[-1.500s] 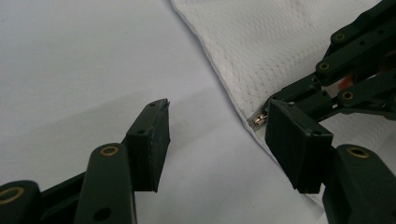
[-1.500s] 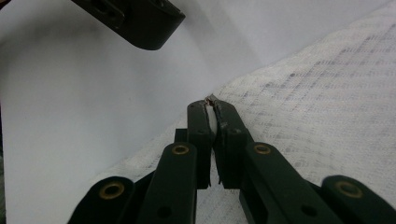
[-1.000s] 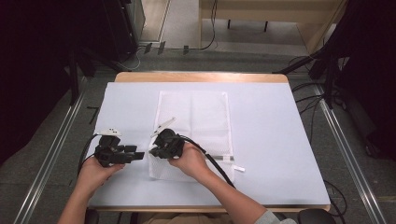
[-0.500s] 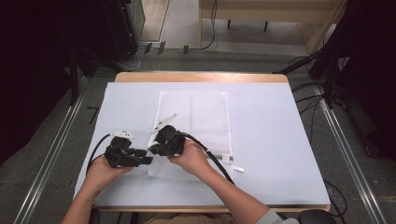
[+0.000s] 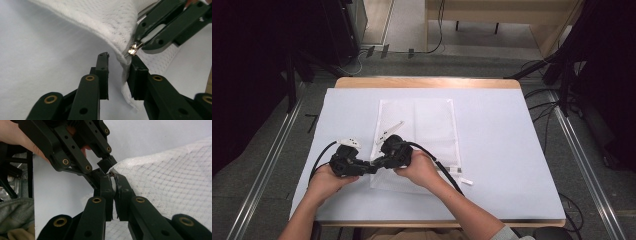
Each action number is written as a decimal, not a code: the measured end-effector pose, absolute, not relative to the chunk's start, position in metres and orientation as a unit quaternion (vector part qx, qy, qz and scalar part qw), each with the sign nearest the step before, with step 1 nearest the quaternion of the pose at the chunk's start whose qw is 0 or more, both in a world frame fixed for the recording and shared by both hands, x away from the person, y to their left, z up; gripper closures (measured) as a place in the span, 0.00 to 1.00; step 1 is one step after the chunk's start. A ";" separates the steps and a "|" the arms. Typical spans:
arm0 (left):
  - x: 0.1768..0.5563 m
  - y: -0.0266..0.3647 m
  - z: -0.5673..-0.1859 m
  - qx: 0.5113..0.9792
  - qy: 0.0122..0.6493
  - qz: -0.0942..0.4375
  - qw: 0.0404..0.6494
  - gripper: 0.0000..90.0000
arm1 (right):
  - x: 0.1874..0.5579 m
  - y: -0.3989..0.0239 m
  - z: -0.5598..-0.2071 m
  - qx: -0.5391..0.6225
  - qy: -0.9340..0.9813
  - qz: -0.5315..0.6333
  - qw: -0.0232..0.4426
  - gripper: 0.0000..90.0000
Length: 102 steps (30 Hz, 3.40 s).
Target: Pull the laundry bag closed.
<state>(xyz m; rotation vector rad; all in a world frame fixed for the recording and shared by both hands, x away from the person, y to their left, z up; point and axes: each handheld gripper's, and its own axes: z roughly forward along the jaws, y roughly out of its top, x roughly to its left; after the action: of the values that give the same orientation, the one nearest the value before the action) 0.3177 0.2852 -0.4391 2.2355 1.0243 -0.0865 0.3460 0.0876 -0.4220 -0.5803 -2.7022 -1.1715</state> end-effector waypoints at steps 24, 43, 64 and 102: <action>0.319 0.282 -0.435 0.856 0.409 -0.039 0.315 0.98 | 0.350 0.087 -0.433 -0.217 -0.897 -0.379 0.073 0.98; 0.319 0.289 -0.436 0.849 0.413 -0.052 0.327 0.98 | 0.351 0.076 -0.441 -0.220 -0.898 -0.376 0.056 0.98; 0.318 0.289 -0.439 0.849 0.410 -0.053 0.330 0.98 | 0.351 0.071 -0.443 -0.216 -0.902 -0.371 0.055 0.98; 0.316 0.291 -0.437 0.849 0.406 -0.051 0.334 0.98 | 0.357 0.044 -0.448 -0.239 -0.901 -0.359 0.053 0.98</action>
<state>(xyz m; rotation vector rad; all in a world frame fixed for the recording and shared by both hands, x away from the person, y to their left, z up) 0.3156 0.2913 -0.4368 2.2164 1.0598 -0.1340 0.3565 0.0441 -0.4475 -0.7278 -2.7381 -1.0922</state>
